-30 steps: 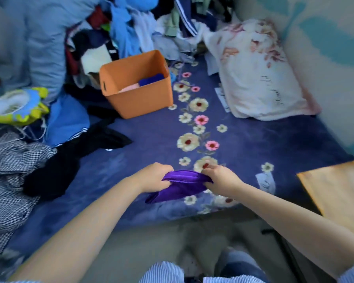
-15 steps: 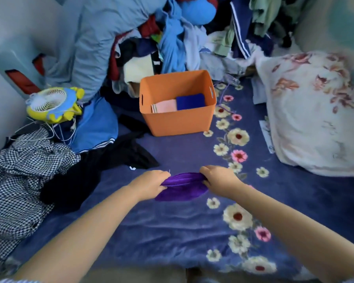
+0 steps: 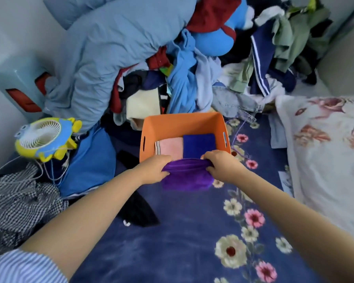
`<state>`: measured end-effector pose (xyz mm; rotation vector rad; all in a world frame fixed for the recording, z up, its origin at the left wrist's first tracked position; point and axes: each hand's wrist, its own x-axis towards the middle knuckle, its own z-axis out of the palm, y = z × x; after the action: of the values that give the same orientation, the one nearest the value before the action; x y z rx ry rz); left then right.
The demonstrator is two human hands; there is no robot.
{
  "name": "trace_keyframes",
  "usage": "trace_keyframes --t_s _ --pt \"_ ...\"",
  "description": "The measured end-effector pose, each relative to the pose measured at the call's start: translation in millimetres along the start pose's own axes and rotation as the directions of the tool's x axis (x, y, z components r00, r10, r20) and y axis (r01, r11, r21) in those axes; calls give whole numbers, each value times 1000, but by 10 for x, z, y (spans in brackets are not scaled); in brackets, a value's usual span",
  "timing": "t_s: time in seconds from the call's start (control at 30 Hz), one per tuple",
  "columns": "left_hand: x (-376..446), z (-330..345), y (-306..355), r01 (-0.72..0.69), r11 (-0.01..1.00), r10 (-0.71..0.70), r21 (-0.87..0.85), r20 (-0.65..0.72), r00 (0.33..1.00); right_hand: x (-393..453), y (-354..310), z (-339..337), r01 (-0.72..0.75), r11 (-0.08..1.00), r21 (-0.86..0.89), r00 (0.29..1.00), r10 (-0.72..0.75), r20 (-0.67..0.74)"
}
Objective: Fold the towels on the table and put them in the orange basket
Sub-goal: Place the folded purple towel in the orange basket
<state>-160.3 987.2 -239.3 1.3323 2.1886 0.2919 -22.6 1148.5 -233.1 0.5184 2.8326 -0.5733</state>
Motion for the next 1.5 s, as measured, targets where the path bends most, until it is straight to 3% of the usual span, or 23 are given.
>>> trace_keyframes --t_s 0.2,0.33,0.63,0.67,0.73,0.87,0.93,1.0,1.07,1.13,1.2,1.3,1.4,1.43,1.5 --pt "1033 -564 -397 29 998 -27 -59 26 999 1030 173 -479 -8 1000 7 997 9 -80" --pt "1656 -692 -831 44 996 -47 -72 -36 998 1801 315 -476 -12 998 62 994 19 -109" --pt "2430 -496 -1681 94 971 -90 218 -28 996 2853 541 352 3 981 194 989 26 -144" --pt "2483 -461 -1755 83 962 -72 259 -53 996 2893 566 456 5 976 217 984 33 -173" --pt "2599 -374 -1891 -27 928 98 370 -173 980 2940 600 640 40 960 278 958 42 -282" --pt "2611 -83 -2029 -180 766 344 617 -157 926 2935 670 1176 202 965 168 864 -95 -494" --pt "2594 221 -2035 -228 709 326 667 -24 945 2891 679 1522 223 970 92 916 -176 -361" --pt "2586 540 -2005 -186 743 76 643 195 978 2833 620 1791 163 986 20 987 -163 8" --pt "2608 888 -1994 -124 779 -160 615 385 909 2784 621 2019 130 991 -22 936 -115 333" --pt "2593 1069 -1958 -144 758 -225 636 463 857 2766 575 2033 112 993 -28 871 -84 485" --pt "2612 1123 -1960 -134 740 -259 660 463 848 2810 578 1980 82 997 2 866 -72 494" --pt "2616 1103 -1987 -58 773 -308 632 453 836 2915 582 1858 -103 984 147 877 20 480" --pt "2537 946 -1948 74 818 -383 571 444 810 3105 636 1744 -332 914 235 932 278 235" --pt "2515 868 -1933 99 821 -378 563 406 832 3195 656 1718 -434 838 331 901 405 156" --pt "2410 705 -1848 113 821 -316 559 282 906 3359 707 1690 -609 650 455 785 577 225"
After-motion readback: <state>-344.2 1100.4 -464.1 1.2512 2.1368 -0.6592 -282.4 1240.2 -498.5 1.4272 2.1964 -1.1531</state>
